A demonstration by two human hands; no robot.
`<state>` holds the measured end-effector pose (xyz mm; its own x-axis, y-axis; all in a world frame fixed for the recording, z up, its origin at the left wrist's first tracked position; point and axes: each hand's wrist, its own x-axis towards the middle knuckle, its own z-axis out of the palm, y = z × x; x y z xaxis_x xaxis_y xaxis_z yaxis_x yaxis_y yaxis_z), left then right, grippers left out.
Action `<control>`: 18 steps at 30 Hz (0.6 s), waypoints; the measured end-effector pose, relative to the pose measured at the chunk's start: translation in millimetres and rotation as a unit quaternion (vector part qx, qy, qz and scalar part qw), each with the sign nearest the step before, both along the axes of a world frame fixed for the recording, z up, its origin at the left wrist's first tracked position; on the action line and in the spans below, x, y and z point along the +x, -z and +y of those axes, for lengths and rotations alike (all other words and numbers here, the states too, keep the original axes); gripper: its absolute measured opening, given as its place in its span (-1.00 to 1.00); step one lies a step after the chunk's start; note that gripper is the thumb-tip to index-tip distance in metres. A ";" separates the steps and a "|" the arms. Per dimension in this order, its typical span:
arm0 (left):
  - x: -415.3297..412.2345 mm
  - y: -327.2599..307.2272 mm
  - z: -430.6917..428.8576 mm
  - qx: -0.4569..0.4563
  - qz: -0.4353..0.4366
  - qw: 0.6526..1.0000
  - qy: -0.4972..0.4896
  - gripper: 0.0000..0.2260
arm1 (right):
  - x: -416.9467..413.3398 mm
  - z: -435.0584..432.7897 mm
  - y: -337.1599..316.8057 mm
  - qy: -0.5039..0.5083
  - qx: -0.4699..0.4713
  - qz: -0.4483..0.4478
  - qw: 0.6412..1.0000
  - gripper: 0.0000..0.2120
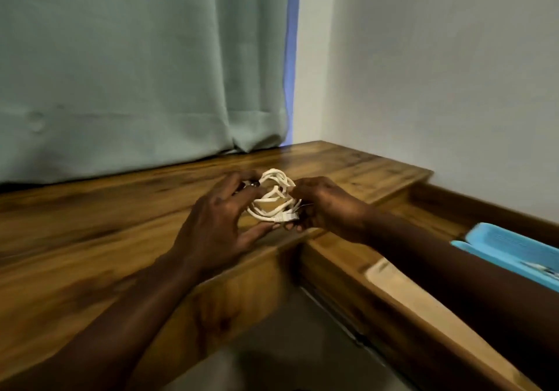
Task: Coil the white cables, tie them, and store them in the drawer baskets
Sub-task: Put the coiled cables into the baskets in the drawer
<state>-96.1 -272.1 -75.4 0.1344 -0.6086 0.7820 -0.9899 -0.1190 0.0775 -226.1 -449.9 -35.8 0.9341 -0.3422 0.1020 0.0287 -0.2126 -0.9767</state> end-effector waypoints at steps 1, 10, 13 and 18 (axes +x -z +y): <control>-17.5 2.3 -16.4 -0.010 0.003 1.000 0.023 -0.50 | -23.7 -13.2 -3.5 0.029 -0.011 0.006 0.999 -0.81; -155.7 35.4 -129.4 0.130 0.120 0.966 0.188 -0.37 | -231.1 -113.2 0.8 0.181 -0.185 0.180 0.949 -0.81; -184.8 52.9 -154.1 0.234 0.143 0.937 0.215 -0.39 | -271.7 -139.8 29.6 0.191 -0.240 0.294 0.905 -0.84; -211.9 73.2 -169.6 0.333 0.128 0.914 0.195 -0.37 | -278.6 -143.6 78.9 0.106 -0.387 0.389 0.830 -0.77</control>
<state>-308.0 -441.7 -148.6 -0.0669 -0.9785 0.1949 -0.9264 0.1335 0.3522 -504.8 -593.5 -114.7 0.7480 -0.6195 -0.2379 -0.6635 -0.7045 -0.2517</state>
